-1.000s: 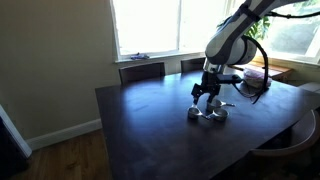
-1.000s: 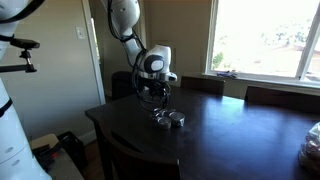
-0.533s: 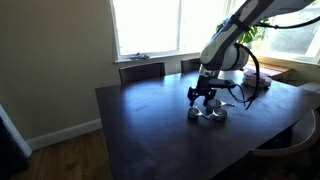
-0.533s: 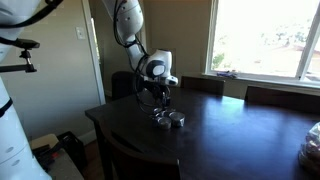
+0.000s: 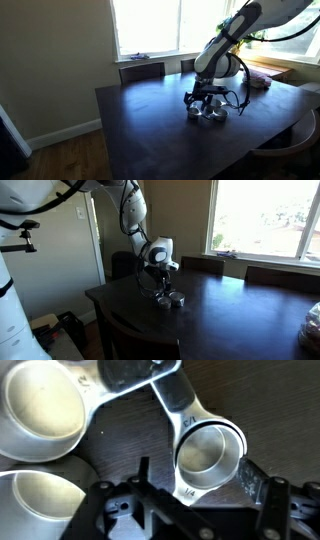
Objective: Stack the cups
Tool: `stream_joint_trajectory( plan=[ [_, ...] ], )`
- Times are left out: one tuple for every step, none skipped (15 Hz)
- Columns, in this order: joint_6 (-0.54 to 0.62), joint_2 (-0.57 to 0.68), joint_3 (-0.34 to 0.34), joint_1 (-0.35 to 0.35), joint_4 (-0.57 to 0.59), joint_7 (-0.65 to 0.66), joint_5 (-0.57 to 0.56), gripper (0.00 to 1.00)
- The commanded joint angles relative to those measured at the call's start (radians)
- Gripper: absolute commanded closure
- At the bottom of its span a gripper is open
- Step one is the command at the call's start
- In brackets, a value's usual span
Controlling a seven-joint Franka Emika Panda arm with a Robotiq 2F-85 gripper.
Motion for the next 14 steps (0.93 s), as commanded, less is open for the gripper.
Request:
stream_joint_trajectory(
  plan=[
    [-0.003, 0.021, -0.032, 0.035, 0.03, 0.06, -0.003, 0.38],
    [-0.004, 0.024, -0.034, 0.038, 0.037, 0.067, -0.004, 0.44],
    [-0.007, 0.026, -0.034, 0.038, 0.043, 0.071, -0.003, 0.5],
    [-0.006, 0.025, -0.035, 0.04, 0.044, 0.074, -0.003, 0.58],
    [-0.004, 0.022, -0.034, 0.038, 0.042, 0.072, -0.002, 0.62],
    [0.003, 0.018, -0.033, 0.035, 0.039, 0.068, -0.001, 0.59],
    [0.004, 0.012, -0.032, 0.031, 0.035, 0.063, 0.0, 0.58],
    [0.008, 0.005, -0.03, 0.027, 0.029, 0.057, 0.002, 0.57],
    [0.011, -0.001, -0.029, 0.026, 0.022, 0.056, 0.003, 0.46],
    [0.011, -0.004, -0.026, 0.024, 0.018, 0.051, 0.004, 0.42],
    [0.01, -0.007, -0.026, 0.023, 0.015, 0.05, 0.004, 0.36],
    [0.007, -0.009, -0.025, 0.021, 0.012, 0.047, 0.005, 0.31],
    [0.003, -0.008, -0.023, 0.019, 0.01, 0.045, 0.006, 0.26],
    [0.003, -0.008, -0.023, 0.02, 0.005, 0.045, 0.005, 0.22]
  ],
)
